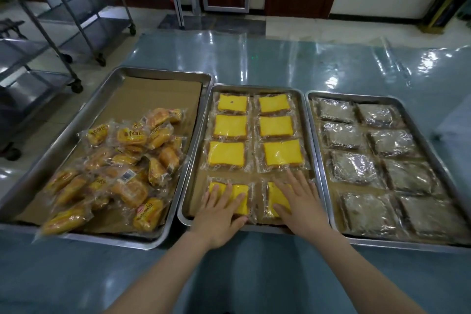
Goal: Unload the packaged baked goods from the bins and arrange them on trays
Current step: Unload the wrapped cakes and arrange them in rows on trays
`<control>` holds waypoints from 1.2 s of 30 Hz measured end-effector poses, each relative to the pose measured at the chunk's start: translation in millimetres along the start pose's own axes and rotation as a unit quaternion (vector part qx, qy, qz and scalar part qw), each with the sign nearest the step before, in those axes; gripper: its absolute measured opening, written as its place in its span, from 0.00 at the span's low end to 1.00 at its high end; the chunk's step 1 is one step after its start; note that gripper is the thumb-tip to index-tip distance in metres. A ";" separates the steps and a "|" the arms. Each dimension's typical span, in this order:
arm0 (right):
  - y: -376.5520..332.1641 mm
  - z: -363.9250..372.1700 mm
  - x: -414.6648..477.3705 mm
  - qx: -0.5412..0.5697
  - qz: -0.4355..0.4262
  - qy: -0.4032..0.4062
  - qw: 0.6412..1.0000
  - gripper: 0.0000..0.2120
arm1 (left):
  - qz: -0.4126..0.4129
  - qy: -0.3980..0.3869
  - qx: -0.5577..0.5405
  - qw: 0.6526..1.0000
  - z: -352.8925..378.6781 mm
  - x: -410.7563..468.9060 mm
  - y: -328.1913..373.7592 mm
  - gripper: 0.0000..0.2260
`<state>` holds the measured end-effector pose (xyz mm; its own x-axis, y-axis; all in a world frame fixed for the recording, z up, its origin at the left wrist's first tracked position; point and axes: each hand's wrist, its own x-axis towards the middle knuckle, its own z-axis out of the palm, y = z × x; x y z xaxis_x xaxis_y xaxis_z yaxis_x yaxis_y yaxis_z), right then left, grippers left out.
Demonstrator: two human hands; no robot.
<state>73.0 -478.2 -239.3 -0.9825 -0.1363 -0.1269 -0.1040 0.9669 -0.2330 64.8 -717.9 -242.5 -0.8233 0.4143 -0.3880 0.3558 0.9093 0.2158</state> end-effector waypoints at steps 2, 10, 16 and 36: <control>-4.7 5.0 5.2 -0.023 0.008 -0.014 1.000 0.35 | -0.007 0.011 0.001 1.000 -0.2 -3.3 3.0 0.28; -2.8 10.4 6.6 0.001 -0.017 -0.036 0.999 0.37 | -0.031 0.062 0.007 0.998 4.0 -8.6 8.4 0.28; 13.3 -10.3 69.5 -0.020 -0.015 -0.008 1.000 0.34 | -0.066 0.111 0.013 0.992 -20.4 19.3 -3.9 0.36; -1.8 -15.4 66.8 -0.041 -0.043 -0.002 0.998 0.35 | -0.035 0.085 0.068 0.993 -35.5 51.9 -5.3 0.38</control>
<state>5.2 -485.7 -232.6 -0.9688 -0.2202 -0.1136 -0.2004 0.9660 -0.1632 4.5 -702.7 -232.0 -0.9073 0.3468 -0.2377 0.3412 0.9377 0.0658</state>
